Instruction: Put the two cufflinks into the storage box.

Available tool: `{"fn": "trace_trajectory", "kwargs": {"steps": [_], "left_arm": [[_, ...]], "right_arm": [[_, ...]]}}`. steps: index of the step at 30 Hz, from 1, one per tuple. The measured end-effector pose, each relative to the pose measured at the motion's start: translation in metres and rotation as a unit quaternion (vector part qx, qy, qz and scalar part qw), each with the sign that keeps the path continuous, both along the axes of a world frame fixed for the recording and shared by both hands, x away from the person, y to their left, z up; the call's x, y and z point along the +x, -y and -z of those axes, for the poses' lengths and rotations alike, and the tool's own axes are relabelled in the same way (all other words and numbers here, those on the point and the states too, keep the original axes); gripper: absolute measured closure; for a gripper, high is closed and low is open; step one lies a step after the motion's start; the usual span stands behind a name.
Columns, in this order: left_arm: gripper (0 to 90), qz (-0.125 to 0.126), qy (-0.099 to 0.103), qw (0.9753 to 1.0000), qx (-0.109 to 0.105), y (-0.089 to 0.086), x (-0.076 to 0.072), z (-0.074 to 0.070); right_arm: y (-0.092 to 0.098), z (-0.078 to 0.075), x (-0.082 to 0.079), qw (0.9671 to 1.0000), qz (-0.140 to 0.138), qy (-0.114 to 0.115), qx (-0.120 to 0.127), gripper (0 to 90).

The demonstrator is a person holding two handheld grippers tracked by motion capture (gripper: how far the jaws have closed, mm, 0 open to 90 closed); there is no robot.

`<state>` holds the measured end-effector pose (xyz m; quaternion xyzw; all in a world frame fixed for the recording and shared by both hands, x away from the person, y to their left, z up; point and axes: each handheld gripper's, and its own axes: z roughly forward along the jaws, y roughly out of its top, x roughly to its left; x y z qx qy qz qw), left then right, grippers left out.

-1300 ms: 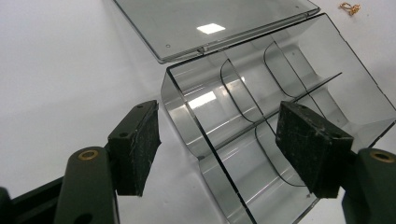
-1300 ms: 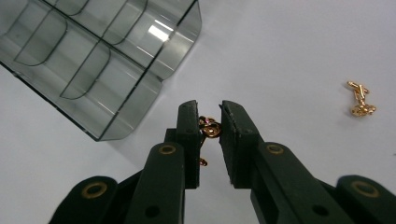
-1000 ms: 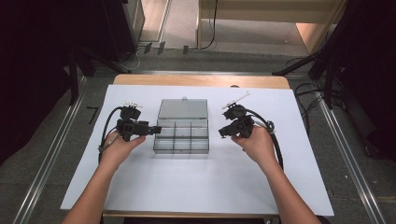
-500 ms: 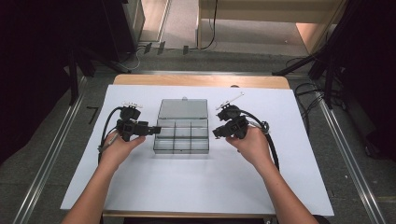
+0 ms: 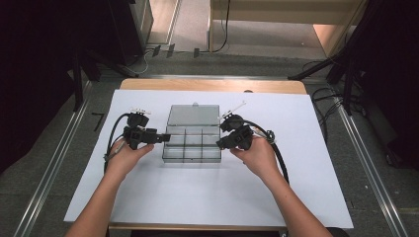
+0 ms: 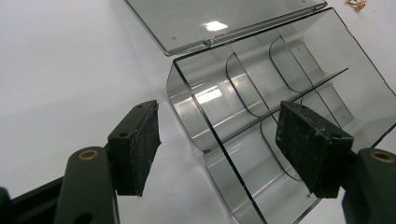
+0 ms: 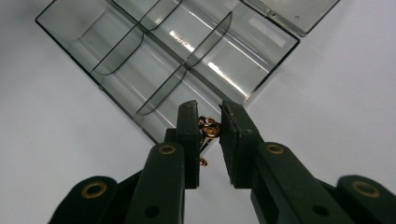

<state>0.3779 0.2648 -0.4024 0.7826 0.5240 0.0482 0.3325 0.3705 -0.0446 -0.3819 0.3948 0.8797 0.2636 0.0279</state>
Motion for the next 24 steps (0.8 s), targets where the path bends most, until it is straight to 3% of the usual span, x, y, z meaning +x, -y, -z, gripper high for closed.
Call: {"fn": "trace_trajectory", "kwargs": {"steps": [24], "left_arm": [[31.3, 0.001, -0.002, 1.0000, 0.002, -0.001, 0.000, 0.000]], "right_arm": [[-0.028, 0.023, 0.001, 0.9992, -0.025, -0.007, -0.031, 79.5]]}}
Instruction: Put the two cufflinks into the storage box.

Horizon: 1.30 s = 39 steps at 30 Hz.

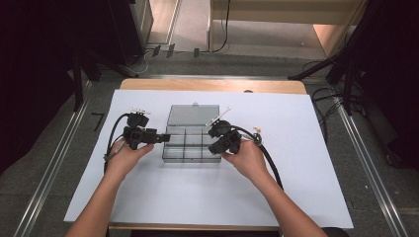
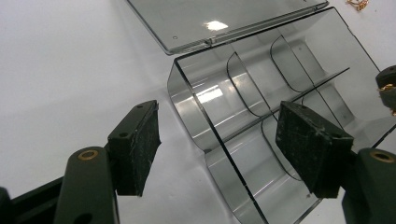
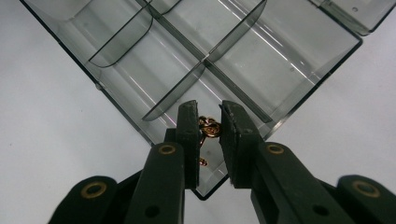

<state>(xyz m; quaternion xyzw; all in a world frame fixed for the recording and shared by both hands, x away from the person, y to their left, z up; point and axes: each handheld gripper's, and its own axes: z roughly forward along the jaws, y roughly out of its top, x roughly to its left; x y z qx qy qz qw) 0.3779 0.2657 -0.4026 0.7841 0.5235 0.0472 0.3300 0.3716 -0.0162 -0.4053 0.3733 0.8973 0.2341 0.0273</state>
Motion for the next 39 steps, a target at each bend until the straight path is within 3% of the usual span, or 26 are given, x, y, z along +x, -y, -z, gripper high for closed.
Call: {"fn": "trace_trajectory", "kwargs": {"steps": [21, 39], "left_arm": [[31.3, -0.003, 0.001, 1.0000, -0.001, -0.001, 0.000, 0.000], [31.3, -0.002, -0.001, 1.0000, -0.002, -0.001, 0.001, 0.001]], "right_arm": [[-0.012, 0.024, 0.005, 0.9994, 0.000, -0.015, -0.030, 79.1], [-0.015, 0.030, 0.007, 0.9991, 0.003, -0.026, -0.033, 78.3]]}}
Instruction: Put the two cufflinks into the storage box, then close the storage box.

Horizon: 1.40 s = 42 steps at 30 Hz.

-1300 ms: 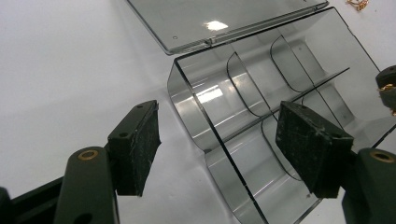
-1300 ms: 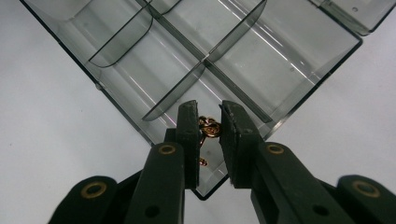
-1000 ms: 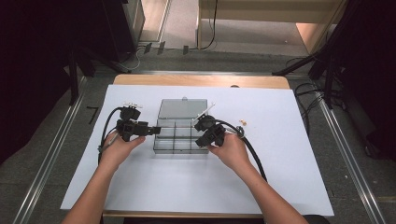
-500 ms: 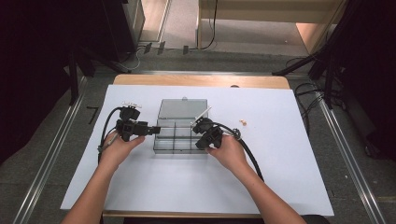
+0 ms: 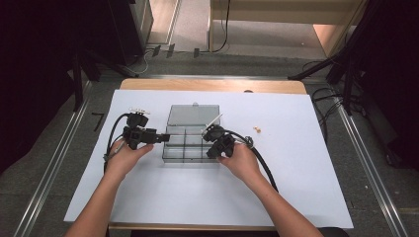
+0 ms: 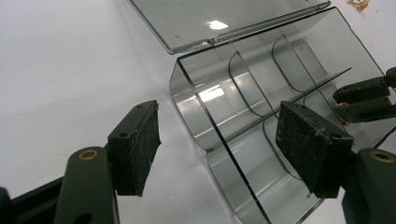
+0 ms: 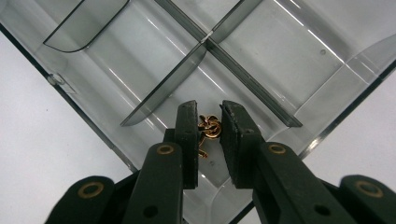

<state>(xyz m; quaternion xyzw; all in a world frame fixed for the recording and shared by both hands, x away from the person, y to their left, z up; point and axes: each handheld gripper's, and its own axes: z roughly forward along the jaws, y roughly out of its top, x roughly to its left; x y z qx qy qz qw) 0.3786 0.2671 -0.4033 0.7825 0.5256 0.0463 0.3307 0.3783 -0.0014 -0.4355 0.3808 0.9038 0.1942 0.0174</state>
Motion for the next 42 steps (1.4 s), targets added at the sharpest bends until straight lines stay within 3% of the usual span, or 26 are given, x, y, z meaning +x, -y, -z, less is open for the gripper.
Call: {"fn": "trace_trajectory", "kwargs": {"steps": [9, 17, 25, 42], "left_arm": [[31.3, 0.000, 0.000, 1.0000, 0.000, 0.000, 0.000, 0.000], [31.3, -0.001, 0.001, 1.0000, -0.002, -0.001, 0.000, 0.000], [31.3, -0.002, 0.000, 1.0000, 0.001, -0.001, 0.000, 0.000], [31.3, -0.002, 0.000, 1.0000, 0.001, -0.001, 0.000, 0.001]], "right_arm": [[0.002, -0.003, 0.001, 1.0000, 0.005, 0.003, 0.008, 75.2], [0.012, -0.022, 0.000, 0.9991, 0.009, 0.024, 0.035, 69.8], [0.035, -0.037, 0.004, 0.9966, 0.027, 0.037, 0.068, 64.3], [0.075, -0.044, 0.016, 0.9939, 0.067, 0.053, 0.069, 62.2]]}}
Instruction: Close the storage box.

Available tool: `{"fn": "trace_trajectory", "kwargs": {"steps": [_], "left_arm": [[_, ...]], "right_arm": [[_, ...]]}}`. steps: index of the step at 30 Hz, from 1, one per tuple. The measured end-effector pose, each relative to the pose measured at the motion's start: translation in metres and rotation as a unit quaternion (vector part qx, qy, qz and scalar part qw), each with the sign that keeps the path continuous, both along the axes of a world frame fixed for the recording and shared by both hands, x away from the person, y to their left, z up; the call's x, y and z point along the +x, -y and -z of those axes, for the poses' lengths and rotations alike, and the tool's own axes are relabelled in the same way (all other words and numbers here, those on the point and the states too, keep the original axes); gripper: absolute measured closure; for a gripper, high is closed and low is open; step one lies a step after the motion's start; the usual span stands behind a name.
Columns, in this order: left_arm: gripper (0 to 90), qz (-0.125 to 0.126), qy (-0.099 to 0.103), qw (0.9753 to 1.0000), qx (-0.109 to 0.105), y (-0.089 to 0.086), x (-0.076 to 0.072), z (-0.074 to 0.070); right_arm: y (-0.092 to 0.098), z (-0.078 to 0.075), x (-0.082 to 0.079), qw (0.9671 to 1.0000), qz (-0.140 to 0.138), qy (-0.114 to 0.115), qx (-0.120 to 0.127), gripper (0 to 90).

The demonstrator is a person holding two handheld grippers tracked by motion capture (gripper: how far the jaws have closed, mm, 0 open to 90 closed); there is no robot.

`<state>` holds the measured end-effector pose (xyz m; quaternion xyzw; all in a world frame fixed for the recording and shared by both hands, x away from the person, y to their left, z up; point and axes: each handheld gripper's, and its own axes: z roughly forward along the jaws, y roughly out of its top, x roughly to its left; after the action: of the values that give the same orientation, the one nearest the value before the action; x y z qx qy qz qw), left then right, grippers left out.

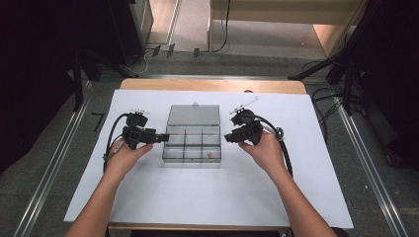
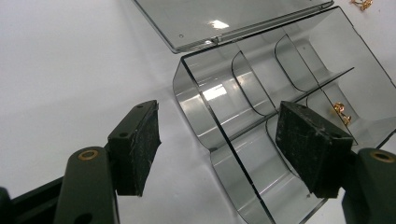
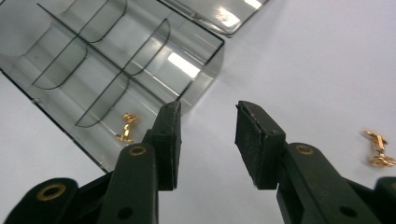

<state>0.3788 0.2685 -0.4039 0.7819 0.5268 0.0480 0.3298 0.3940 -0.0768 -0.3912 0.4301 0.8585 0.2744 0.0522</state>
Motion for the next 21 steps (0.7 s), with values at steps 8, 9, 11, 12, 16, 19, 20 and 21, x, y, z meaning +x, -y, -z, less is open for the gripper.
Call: {"fn": "trace_trajectory", "kwargs": {"steps": [8, 9, 11, 12, 16, 19, 20, 21], "left_arm": [[31.4, 0.001, -0.001, 1.0000, 0.002, 0.000, 0.000, 0.000], [31.4, 0.000, 0.000, 1.0000, 0.002, 0.000, -0.001, 0.001], [31.4, 0.000, 0.000, 1.0000, 0.003, -0.001, -0.002, 0.001], [31.5, -0.001, 0.001, 1.0000, 0.001, -0.002, -0.002, 0.000], [31.5, -0.003, 0.002, 1.0000, 0.002, -0.003, -0.003, 0.000], [31.6, -0.004, 0.001, 1.0000, 0.004, -0.003, -0.004, 0.001], [31.5, -0.005, 0.000, 1.0000, 0.005, -0.004, -0.005, 0.001], [31.6, -0.004, 0.000, 1.0000, 0.005, -0.005, -0.005, 0.002]], "right_arm": [[0.019, -0.001, 0.007, 0.9997, 0.023, 0.003, -0.003, 62.3], [0.021, -0.001, 0.008, 0.9997, 0.025, 0.003, -0.004, 62.2], [0.027, -0.001, 0.011, 0.9994, 0.035, 0.000, -0.001, 62.2], [0.029, -0.001, 0.012, 0.9992, 0.040, 0.000, -0.005, 62.1], [0.039, 0.001, 0.017, 0.9986, 0.052, -0.003, -0.010, 61.9], [0.046, 0.003, 0.023, 0.9980, 0.061, -0.007, -0.010, 62.0], [0.048, 0.003, 0.024, 0.9979, 0.063, -0.006, -0.009, 62.1], [0.050, 0.004, 0.026, 0.9977, 0.067, -0.006, -0.011, 62.2]]}}
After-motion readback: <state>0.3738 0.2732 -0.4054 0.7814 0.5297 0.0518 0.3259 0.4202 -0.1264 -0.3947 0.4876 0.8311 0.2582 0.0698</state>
